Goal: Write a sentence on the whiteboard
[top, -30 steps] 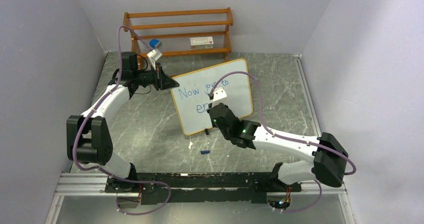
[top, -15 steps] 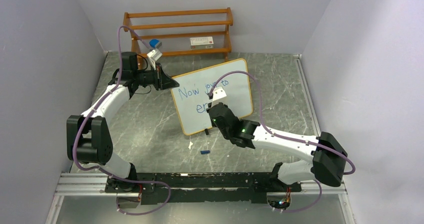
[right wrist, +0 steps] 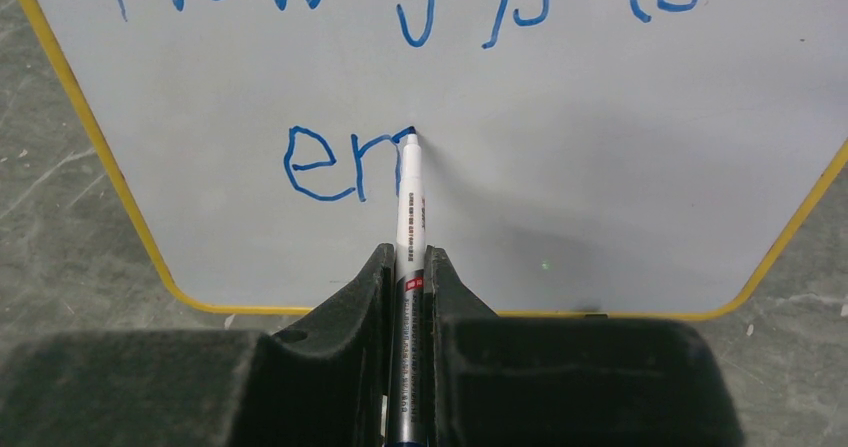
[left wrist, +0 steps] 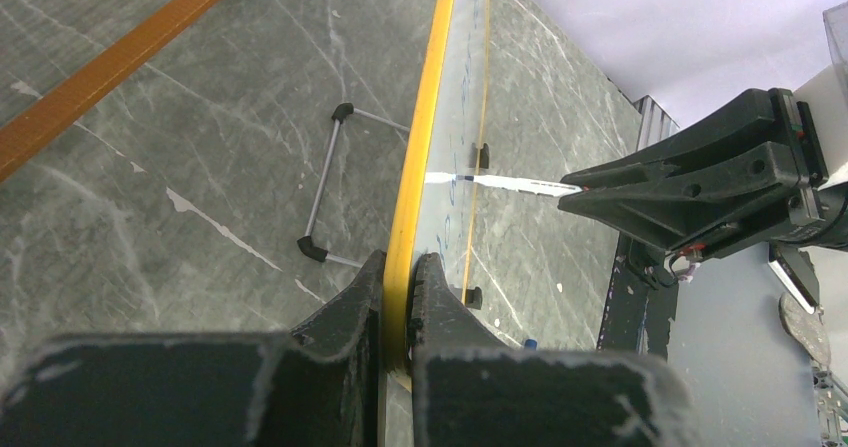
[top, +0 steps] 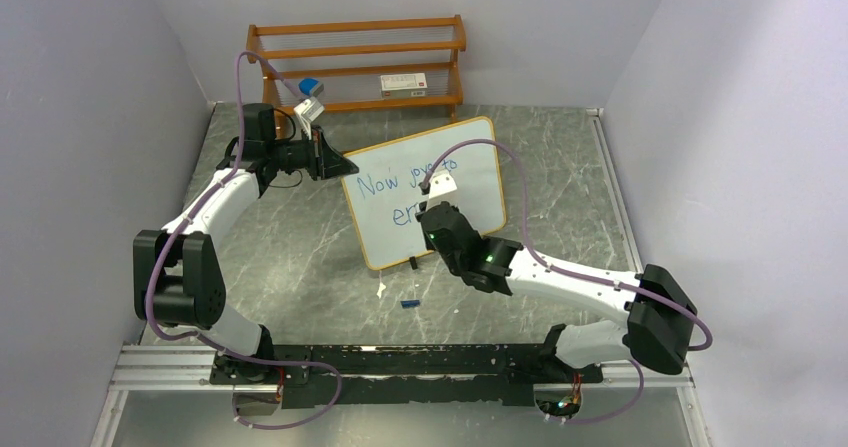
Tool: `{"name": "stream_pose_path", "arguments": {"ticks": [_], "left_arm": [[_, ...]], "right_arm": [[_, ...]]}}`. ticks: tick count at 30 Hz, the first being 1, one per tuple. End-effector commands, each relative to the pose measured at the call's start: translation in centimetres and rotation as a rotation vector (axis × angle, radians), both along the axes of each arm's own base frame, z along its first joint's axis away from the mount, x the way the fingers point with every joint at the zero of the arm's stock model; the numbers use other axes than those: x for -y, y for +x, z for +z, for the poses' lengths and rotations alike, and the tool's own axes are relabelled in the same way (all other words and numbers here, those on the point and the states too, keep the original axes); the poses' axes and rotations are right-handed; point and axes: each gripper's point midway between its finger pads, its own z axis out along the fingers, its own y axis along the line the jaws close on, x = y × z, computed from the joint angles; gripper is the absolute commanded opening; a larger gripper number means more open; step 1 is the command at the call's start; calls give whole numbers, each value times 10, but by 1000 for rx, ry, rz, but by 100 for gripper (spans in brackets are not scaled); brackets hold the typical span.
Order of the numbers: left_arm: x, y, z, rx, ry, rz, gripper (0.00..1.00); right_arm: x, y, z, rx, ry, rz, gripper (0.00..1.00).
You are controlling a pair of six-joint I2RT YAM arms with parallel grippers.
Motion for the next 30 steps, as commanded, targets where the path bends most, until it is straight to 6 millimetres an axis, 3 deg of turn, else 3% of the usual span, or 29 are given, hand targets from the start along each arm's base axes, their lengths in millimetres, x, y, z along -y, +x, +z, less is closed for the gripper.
{"name": "stream_pose_path", "arguments": {"ticks": [1, 30], "left_arm": [[-4, -3, -77, -79, 209, 52, 5], [-4, -2, -78, -80, 212, 56, 5]], "right_arm": [[12, 9, 8, 24, 15, -63, 0], [27, -8, -22, -83, -33, -69, 0]]}}
